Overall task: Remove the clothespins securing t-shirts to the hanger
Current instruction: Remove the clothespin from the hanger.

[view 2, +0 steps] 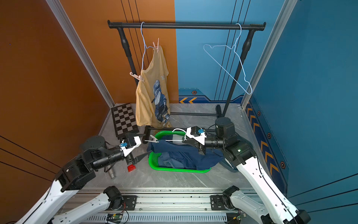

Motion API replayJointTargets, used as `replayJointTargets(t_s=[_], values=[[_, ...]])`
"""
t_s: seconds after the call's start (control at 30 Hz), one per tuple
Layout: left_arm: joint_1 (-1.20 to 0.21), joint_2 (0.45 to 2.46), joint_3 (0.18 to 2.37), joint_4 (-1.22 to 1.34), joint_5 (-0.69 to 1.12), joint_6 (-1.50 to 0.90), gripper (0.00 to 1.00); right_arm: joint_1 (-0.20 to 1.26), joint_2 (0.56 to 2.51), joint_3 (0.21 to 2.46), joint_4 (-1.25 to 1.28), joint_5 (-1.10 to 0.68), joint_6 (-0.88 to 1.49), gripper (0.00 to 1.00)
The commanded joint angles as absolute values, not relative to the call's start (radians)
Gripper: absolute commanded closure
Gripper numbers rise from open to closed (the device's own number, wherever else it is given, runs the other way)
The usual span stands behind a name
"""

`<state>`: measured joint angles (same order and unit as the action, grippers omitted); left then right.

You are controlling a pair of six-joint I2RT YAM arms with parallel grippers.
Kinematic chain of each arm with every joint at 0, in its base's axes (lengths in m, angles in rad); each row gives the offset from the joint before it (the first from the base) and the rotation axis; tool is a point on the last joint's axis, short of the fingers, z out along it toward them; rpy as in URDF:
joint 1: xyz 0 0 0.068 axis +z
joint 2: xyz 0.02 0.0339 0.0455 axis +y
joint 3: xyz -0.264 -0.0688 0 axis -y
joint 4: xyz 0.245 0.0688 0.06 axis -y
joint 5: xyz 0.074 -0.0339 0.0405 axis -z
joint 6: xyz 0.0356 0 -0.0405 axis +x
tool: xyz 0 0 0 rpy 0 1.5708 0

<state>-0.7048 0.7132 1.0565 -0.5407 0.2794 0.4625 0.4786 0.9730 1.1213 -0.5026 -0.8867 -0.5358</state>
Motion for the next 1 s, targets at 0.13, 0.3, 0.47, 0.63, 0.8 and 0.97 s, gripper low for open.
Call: replayJointTargets(t_s=[0.13, 0.3, 0.47, 0.63, 0.8, 0.97], values=[[-0.692, 0.754, 1.037, -0.617, 0.277, 0.671, 0.19, 0.513, 0.960, 1.114, -0.584, -0.879, -0.625, 1.00], [-0.678, 0.821, 1.038, -0.662, 0.260, 0.755, 0.20, 0.523, 0.971, 1.123, -0.609, -0.872, -0.647, 1.00], [-0.646, 0.849, 1.037, -0.665, 0.303, 0.774, 0.21, 0.528, 0.979, 1.141, -0.624, -0.869, -0.656, 1.00], [-0.618, 0.854, 0.994, -0.666, 0.338, 0.779, 0.32, 0.531, 0.986, 1.146, -0.627, -0.870, -0.660, 1.00], [-0.600, 0.853, 0.972, -0.666, 0.373, 0.778, 0.41, 0.532, 0.996, 1.160, -0.629, -0.871, -0.661, 1.00], [-0.589, 0.862, 0.961, -0.664, 0.389, 0.784, 0.46, 0.535, 1.005, 1.172, -0.629, -0.876, -0.660, 1.00]])
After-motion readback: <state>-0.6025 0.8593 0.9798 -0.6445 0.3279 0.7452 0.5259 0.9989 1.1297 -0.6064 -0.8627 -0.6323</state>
